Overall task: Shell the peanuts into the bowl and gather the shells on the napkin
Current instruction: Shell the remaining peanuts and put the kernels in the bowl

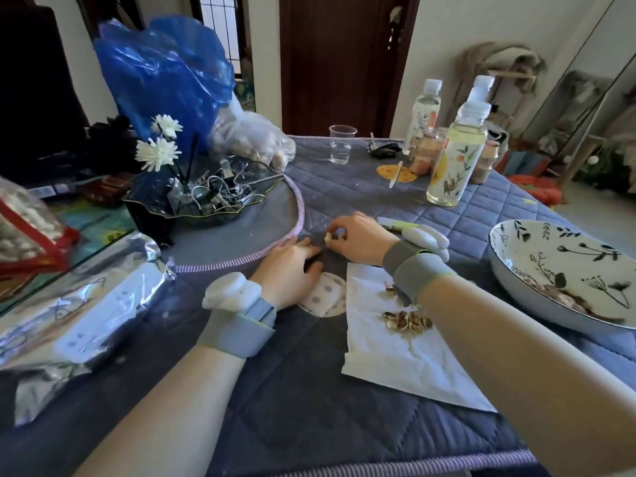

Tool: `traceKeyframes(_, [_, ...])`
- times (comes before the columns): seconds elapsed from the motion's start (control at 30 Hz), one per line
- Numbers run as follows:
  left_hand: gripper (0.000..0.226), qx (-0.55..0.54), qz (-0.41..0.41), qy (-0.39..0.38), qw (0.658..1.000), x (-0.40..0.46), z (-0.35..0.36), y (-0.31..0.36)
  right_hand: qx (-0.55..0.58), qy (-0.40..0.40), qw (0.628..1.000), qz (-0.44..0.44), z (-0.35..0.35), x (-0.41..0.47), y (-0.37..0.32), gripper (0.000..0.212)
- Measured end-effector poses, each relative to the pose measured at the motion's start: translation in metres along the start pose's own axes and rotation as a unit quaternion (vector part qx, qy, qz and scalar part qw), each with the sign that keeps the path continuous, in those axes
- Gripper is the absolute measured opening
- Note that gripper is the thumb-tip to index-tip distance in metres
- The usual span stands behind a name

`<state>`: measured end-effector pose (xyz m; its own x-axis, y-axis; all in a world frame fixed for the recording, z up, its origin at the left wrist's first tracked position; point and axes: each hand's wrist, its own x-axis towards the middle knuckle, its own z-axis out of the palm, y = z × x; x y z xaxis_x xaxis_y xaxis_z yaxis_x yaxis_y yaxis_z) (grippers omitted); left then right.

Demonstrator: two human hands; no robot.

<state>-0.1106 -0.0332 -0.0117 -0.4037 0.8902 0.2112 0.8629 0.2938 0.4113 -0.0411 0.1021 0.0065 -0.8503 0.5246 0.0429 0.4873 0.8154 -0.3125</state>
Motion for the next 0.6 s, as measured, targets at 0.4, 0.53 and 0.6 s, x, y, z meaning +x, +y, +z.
traceKeyframes(0.4, [0.017, -0.125, -0.024, 0.117, 0.985, 0.002, 0.0, -0.005, 0.191, 0.148, 0.97, -0.023, -0.02, -0.023, -0.002, 0.024])
traceKeyframes(0.53, [0.016, -0.258, -0.042, 0.175, 0.949, 0.002, -0.002, 0.011, 0.359, 0.15, 0.921, -0.03, -0.033, -0.056, 0.0, 0.014])
traceKeyframes(0.6, [0.024, -0.325, -0.041, 0.165, 0.93, 0.002, -0.004, 0.029, 0.433, 0.135, 0.891, -0.025, -0.039, -0.073, 0.007, 0.007])
